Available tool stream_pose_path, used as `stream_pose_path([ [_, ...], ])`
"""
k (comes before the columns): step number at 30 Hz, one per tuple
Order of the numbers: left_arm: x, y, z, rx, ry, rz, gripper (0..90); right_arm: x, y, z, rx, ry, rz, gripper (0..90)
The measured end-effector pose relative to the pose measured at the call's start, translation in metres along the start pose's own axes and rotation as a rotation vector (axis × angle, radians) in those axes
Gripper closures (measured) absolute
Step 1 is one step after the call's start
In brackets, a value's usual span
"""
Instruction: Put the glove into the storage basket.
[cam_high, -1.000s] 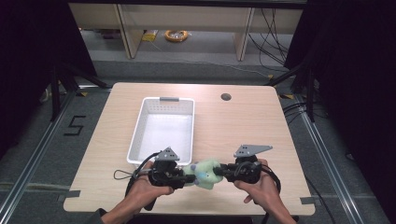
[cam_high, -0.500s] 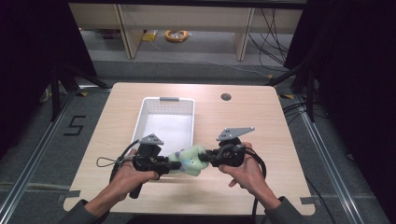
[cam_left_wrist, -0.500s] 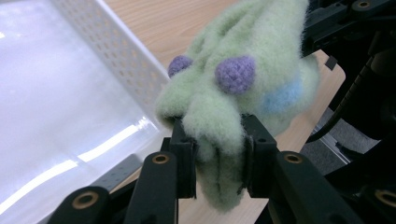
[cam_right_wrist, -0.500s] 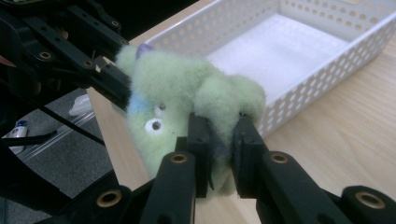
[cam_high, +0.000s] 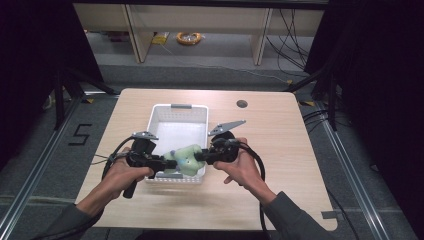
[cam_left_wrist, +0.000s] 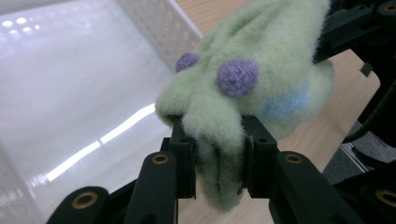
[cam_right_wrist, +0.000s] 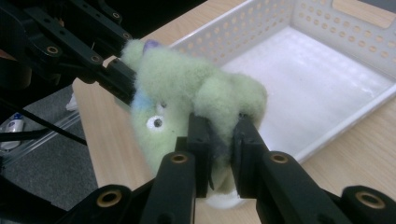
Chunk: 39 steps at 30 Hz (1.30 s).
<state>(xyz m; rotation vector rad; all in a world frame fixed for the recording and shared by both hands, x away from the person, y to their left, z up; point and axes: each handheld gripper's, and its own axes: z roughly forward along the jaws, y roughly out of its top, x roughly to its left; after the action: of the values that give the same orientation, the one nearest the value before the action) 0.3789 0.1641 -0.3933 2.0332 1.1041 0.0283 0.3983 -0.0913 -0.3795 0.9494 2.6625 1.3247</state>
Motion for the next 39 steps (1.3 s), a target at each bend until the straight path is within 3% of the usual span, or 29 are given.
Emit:
stream_pose_path([
  [1,0.009,0.001,0.001,0.015,0.002,0.001,69.9,-0.002,0.003,0.007,0.009,-0.009,-0.001,80.4],
  [8,0.025,0.004,0.009,0.032,0.012,-0.042,69.6,-0.011,0.012,0.027,0.038,-0.014,0.03,80.4],
  [9,0.029,0.004,0.009,0.06,0.019,-0.021,69.6,-0.011,0.012,0.027,0.038,-0.014,0.03,80.4],
  [14,0.04,0.003,0.019,0.076,0.031,-0.05,69.5,-0.017,0.012,0.043,0.058,-0.024,0.058,80.4],
  [15,0.043,0.003,0.02,0.098,0.042,-0.038,69.3,-0.019,0.012,0.051,0.063,-0.03,0.065,80.4],
  [24,0.056,-0.004,0.036,0.144,0.047,-0.051,69.0,-0.027,0.01,0.073,0.144,-0.043,0.062,80.3],
  [26,0.059,-0.004,0.037,0.163,0.055,-0.029,69.0,-0.028,0.01,0.076,0.152,-0.048,0.054,80.3],
  [27,0.058,-0.004,0.038,0.163,0.062,-0.037,68.9,-0.029,0.01,0.078,0.157,-0.048,0.054,80.3],
  [30,0.06,-0.004,0.042,0.185,0.069,-0.011,68.7,-0.03,0.009,0.081,0.182,-0.06,0.078,80.3],
  [39,0.063,-0.006,0.056,0.248,0.076,-0.001,68.1,-0.032,0.004,0.09,0.236,-0.063,0.081,80.0],
])
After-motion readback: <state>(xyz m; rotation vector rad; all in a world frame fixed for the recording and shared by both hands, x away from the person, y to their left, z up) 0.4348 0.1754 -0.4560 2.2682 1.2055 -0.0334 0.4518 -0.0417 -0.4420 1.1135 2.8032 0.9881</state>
